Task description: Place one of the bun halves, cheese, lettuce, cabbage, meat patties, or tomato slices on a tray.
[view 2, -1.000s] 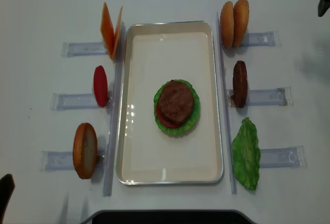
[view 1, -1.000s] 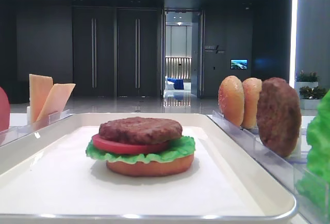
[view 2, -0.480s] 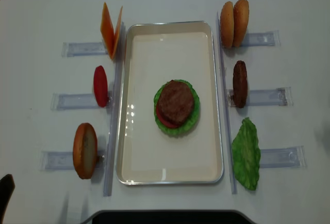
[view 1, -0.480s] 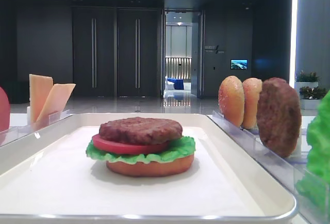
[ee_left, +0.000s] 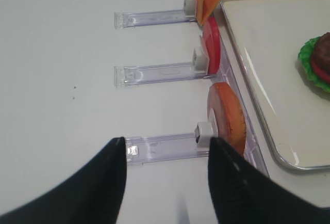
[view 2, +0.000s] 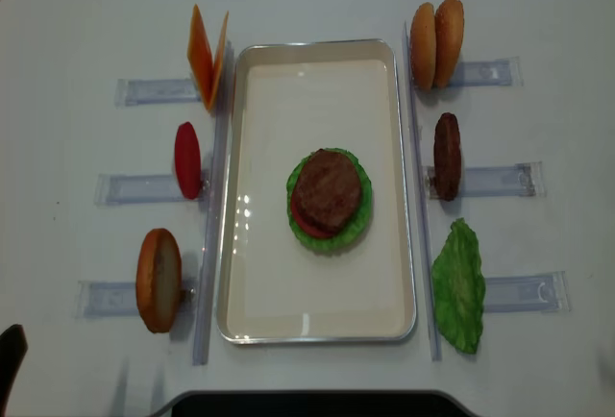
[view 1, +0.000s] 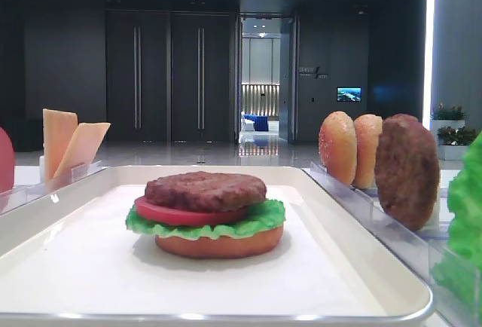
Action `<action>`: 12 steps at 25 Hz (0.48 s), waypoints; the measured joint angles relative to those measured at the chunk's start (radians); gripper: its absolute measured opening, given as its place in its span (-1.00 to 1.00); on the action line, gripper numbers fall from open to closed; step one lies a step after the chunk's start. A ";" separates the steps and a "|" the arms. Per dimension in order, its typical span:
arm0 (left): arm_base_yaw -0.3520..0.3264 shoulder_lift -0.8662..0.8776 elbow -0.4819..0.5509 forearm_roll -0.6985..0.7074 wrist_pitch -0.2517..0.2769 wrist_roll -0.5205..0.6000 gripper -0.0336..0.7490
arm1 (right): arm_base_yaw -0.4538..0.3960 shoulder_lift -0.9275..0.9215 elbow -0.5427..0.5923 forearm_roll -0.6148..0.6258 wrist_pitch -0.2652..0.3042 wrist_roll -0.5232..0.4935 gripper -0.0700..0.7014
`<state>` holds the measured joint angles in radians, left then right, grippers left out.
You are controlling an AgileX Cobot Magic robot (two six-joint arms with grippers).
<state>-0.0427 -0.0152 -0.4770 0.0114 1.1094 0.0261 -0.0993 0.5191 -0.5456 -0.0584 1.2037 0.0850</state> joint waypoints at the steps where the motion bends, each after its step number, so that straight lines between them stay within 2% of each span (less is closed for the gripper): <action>1: 0.000 0.000 0.000 0.000 0.000 0.001 0.08 | 0.000 -0.047 0.000 0.006 -0.007 -0.006 0.63; 6: 0.000 0.000 0.000 0.000 0.000 0.003 0.08 | 0.000 -0.232 0.031 0.042 -0.052 -0.046 0.63; 12: 0.000 0.000 0.000 0.000 0.000 0.003 0.08 | 0.000 -0.387 0.036 0.058 -0.066 -0.093 0.63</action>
<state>-0.0427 -0.0152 -0.4770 0.0114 1.1094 0.0290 -0.0993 0.1321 -0.5091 0.0000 1.1382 -0.0077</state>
